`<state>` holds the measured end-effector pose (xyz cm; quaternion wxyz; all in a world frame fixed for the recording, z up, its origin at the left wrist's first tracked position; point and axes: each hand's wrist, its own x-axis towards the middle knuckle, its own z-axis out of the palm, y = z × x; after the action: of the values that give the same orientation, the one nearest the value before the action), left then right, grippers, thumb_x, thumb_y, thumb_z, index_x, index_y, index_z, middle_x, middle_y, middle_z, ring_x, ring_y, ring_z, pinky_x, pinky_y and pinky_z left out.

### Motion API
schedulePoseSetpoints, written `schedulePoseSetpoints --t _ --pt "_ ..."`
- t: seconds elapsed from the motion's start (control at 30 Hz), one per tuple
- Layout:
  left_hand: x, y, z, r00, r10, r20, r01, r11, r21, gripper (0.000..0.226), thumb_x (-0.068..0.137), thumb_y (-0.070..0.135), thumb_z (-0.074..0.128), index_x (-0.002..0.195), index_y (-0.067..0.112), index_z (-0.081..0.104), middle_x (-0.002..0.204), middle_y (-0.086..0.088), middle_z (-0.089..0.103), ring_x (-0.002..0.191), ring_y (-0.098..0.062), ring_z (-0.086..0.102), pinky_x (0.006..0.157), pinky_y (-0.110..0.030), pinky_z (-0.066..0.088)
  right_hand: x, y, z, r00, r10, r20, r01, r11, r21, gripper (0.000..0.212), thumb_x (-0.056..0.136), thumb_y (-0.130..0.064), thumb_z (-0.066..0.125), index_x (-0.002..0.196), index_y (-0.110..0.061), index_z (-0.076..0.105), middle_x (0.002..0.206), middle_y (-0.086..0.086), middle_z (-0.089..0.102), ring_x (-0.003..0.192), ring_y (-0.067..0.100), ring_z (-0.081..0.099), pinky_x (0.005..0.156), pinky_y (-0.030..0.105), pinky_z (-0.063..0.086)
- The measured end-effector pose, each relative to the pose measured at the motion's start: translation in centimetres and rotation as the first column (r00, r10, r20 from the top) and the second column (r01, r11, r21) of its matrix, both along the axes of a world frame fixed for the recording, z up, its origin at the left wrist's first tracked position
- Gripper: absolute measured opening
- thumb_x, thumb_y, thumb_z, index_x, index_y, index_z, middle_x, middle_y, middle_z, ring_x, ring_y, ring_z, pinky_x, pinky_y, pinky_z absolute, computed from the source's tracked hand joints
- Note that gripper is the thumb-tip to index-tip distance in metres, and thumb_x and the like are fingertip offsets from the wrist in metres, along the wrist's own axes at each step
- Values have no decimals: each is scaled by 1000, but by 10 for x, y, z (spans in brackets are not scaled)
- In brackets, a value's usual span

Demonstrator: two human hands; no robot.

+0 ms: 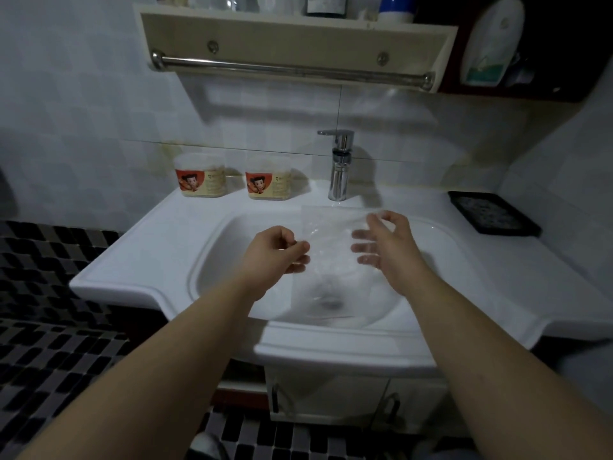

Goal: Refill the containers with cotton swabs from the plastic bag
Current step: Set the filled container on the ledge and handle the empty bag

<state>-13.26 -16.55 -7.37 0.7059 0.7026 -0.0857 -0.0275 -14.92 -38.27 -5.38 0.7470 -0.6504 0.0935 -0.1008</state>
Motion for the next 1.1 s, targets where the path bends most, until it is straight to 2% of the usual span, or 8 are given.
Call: schedulePoseSetpoints --t 0.1,0.17,0.3,0.4,0.63,0.8,0.93,1.1 --pt "1 2 1 993 111 27 -110 992 -55 29 96 -4 63 78 12 46 84 -13 68 69 -19 69 62 -27 57 -3 2 -2 994 91 -58 -98 986 -132 71 92 -7 73 135 -38 26 102 18 72 71 25 70 60 34 58" --pt "2 3 3 987 158 39 -155 985 -78 23 99 -7 54 83 9 59 91 -13 68 70 -18 67 60 -23 56 -5 1 -3 989 132 -61 -143 962 -233 76 89 -5 75 136 -40 27 101 17 73 76 22 72 66 35 60" --pt "-1 3 5 993 117 32 -116 992 -39 27 105 2 50 121 11 70 115 -6 67 87 -16 71 68 -24 59 -9 0 -7 960 266 -83 -278 897 -345 42 91 -9 75 122 -28 56 96 11 74 84 19 71 69 33 58" --pt "-2 3 1 999 -17 40 13 996 88 43 98 4 64 137 20 61 125 4 64 100 -18 71 75 -27 61 -4 0 -10 983 186 -3 -175 919 -353 21 94 1 68 101 -19 69 92 11 69 74 20 66 61 27 53" --pt "-1 4 -2 996 -89 11 84 967 239 43 91 0 70 130 18 68 97 2 69 84 -11 67 74 -21 60 -3 -9 -12 974 226 24 -192 875 -445 51 88 6 71 127 -25 64 111 -4 70 65 -5 56 70 14 48" --pt "0 3 -7 999 -12 48 -8 919 395 52 84 6 79 134 16 66 87 0 61 72 -18 66 63 -17 56 -2 -11 -18 954 296 -51 -270 769 -579 69 82 7 77 141 -25 58 123 -9 68 59 -1 44 70 9 45" --pt "-1 3 -3 990 -79 -119 104 969 223 40 88 24 80 125 26 66 105 -2 74 93 -18 74 83 -34 63 -1 -12 -18 955 295 -29 -261 789 -557 69 84 9 73 139 -29 59 121 -13 70 66 4 46 74 15 48" --pt "2 4 -5 999 -23 22 14 942 336 38 85 3 77 118 21 73 97 -2 74 86 -15 69 82 -29 59 0 -10 -17 962 272 -18 -242 821 -517 67 83 10 72 139 -26 59 119 -11 70 76 11 48 77 20 49"
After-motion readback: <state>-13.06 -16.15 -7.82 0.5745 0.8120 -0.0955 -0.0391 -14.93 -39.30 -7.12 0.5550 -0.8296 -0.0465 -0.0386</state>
